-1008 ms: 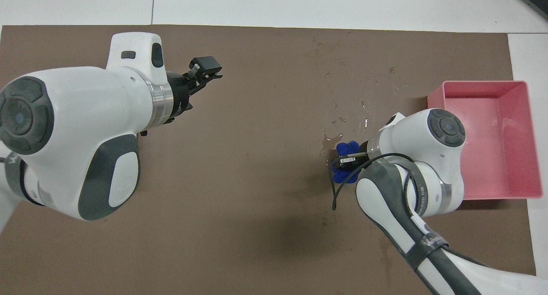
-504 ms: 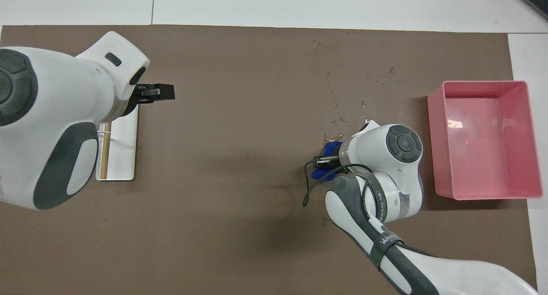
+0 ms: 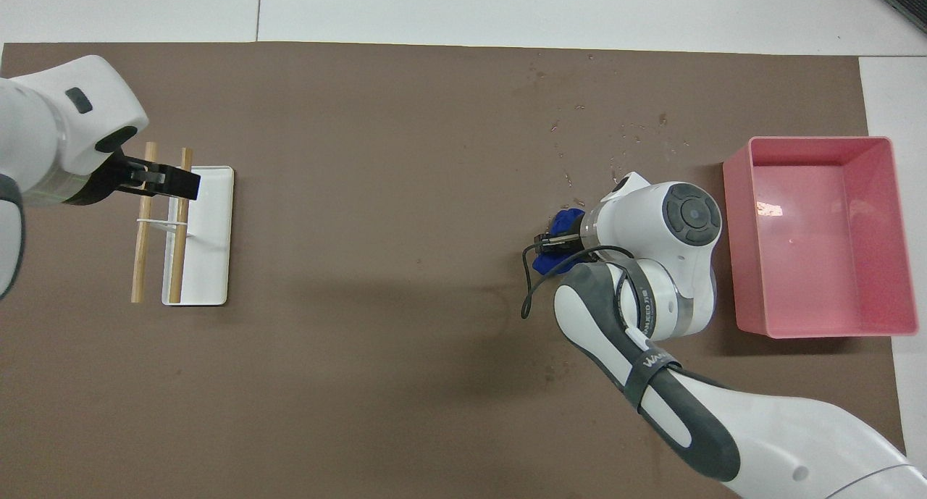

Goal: Wipe water with towel using both arms
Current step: 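Wipe the towel across the water spill with the right gripper, then carry the towel into the pink bin with the right gripper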

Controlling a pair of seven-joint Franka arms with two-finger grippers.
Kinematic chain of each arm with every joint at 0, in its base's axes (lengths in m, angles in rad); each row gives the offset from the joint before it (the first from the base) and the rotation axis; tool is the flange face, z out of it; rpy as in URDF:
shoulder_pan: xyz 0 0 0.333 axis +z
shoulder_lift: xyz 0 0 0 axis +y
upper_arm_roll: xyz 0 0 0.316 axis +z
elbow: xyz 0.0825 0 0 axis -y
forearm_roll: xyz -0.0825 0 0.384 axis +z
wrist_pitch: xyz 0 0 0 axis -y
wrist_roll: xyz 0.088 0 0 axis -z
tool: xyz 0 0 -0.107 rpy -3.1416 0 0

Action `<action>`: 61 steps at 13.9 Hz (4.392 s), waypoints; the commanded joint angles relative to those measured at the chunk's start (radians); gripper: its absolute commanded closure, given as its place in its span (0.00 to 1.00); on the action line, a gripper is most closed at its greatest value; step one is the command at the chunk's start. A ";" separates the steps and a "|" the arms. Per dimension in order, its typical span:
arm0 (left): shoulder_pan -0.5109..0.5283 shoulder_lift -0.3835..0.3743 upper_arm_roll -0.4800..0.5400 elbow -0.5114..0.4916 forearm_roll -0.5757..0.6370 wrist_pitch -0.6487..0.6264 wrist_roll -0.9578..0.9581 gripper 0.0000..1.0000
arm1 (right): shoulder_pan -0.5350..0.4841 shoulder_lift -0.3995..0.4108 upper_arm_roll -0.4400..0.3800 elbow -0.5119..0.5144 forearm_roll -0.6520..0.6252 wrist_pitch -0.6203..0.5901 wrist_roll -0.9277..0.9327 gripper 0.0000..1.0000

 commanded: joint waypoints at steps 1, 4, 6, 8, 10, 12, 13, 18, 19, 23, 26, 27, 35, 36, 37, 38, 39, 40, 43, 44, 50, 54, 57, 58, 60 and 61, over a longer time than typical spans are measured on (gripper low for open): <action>0.040 0.027 -0.004 0.066 -0.031 -0.087 0.096 0.00 | -0.024 0.135 0.001 0.116 -0.008 0.061 -0.052 1.00; 0.062 -0.002 -0.004 -0.017 -0.047 -0.012 0.105 0.00 | -0.030 0.183 -0.003 0.179 -0.025 0.062 -0.066 1.00; 0.071 -0.008 -0.004 -0.025 -0.056 -0.017 0.105 0.00 | -0.076 0.205 -0.001 0.221 -0.069 0.057 -0.107 1.00; 0.074 -0.014 -0.006 -0.042 -0.065 -0.017 0.092 0.00 | -0.109 0.232 -0.001 0.244 -0.111 0.062 -0.156 1.00; 0.118 -0.016 -0.004 -0.040 -0.140 -0.035 0.088 0.00 | -0.145 0.261 -0.001 0.268 -0.116 0.074 -0.231 1.00; 0.126 -0.010 -0.007 -0.022 -0.139 -0.062 0.092 0.00 | -0.168 0.280 -0.001 0.288 -0.140 0.077 -0.294 1.00; 0.131 -0.002 -0.007 0.005 -0.137 -0.087 0.092 0.00 | -0.174 0.283 -0.001 0.296 -0.166 0.085 -0.300 1.00; 0.115 -0.008 -0.007 -0.006 -0.090 -0.098 0.097 0.00 | -0.148 0.312 0.002 0.321 -0.169 0.126 -0.265 1.00; 0.117 -0.011 -0.007 -0.014 -0.090 -0.093 0.097 0.00 | -0.146 0.333 0.002 0.339 -0.175 0.139 -0.236 1.00; 0.120 -0.013 -0.009 -0.016 -0.090 -0.096 0.095 0.00 | -0.101 0.346 0.004 0.391 -0.172 0.137 -0.129 1.00; 0.120 -0.013 -0.009 -0.016 -0.090 -0.096 0.095 0.00 | -0.062 0.358 0.007 0.432 -0.172 0.127 -0.055 1.00; 0.120 -0.013 -0.009 -0.016 -0.090 -0.096 0.095 0.00 | -0.059 0.360 0.017 0.443 -0.163 0.116 -0.035 1.00; 0.118 -0.013 -0.009 -0.016 -0.090 -0.101 0.095 0.00 | 0.028 0.364 0.054 0.483 -0.108 0.099 0.175 1.00; 0.118 -0.011 -0.007 -0.014 -0.090 -0.093 0.095 0.00 | 0.044 0.364 0.054 0.501 -0.109 0.058 0.196 1.00; 0.118 -0.010 -0.007 -0.008 -0.090 -0.092 0.097 0.00 | 0.048 0.361 0.054 0.524 -0.122 -0.002 0.203 1.00; 0.115 -0.009 -0.009 -0.010 -0.090 -0.096 0.097 0.00 | 0.041 0.355 0.053 0.563 -0.128 -0.060 0.200 1.00; 0.114 -0.011 -0.007 -0.010 -0.090 -0.098 0.097 0.00 | 0.029 0.344 0.050 0.587 -0.128 -0.103 0.189 1.00; 0.105 -0.011 -0.006 -0.010 -0.090 -0.105 0.098 0.00 | 0.012 0.323 0.047 0.591 -0.140 -0.145 0.171 1.00; 0.014 -0.014 0.078 -0.010 -0.090 -0.109 0.097 0.00 | -0.053 0.249 0.047 0.584 -0.209 -0.270 0.047 1.00; 0.006 -0.014 0.086 -0.008 -0.090 -0.112 0.097 0.00 | -0.077 0.217 0.047 0.584 -0.211 -0.338 0.004 1.00; 0.013 -0.016 0.086 -0.017 -0.090 -0.098 0.095 0.00 | -0.286 -0.010 0.043 0.562 -0.287 -0.735 -0.346 1.00; 0.016 -0.016 0.086 -0.017 -0.090 -0.098 0.095 0.00 | -0.490 -0.079 0.043 0.438 -0.350 -0.713 -0.752 1.00; 0.016 -0.016 0.086 -0.017 -0.090 -0.096 0.095 0.00 | -0.540 -0.156 0.043 0.214 -0.358 -0.462 -0.866 1.00; 0.016 -0.016 0.086 -0.017 -0.090 -0.098 0.095 0.00 | -0.560 -0.176 0.043 0.160 -0.358 -0.418 -0.912 1.00; 0.016 -0.019 0.086 -0.004 -0.090 -0.139 0.094 0.00 | -0.570 -0.183 0.043 0.137 -0.358 -0.377 -0.965 1.00; 0.016 -0.020 0.086 0.006 -0.090 -0.150 0.094 0.00 | -0.571 -0.183 0.043 0.136 -0.358 -0.375 -0.962 1.00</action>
